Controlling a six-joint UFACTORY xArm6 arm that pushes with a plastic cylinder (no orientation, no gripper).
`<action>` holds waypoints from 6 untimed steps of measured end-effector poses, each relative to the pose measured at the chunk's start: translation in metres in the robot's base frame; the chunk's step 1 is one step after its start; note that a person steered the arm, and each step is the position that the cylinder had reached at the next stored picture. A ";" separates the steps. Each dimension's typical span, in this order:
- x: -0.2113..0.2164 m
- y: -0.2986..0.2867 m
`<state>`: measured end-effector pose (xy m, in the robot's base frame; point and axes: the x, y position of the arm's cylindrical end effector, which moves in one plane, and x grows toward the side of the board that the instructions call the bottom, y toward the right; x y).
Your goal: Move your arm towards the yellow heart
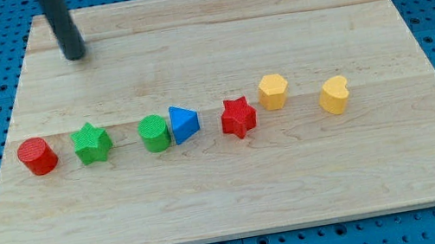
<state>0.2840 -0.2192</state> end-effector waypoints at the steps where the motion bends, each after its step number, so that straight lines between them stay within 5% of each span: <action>1: -0.021 0.000; 4: 0.068 0.372; 5: 0.150 0.462; 6: 0.183 0.463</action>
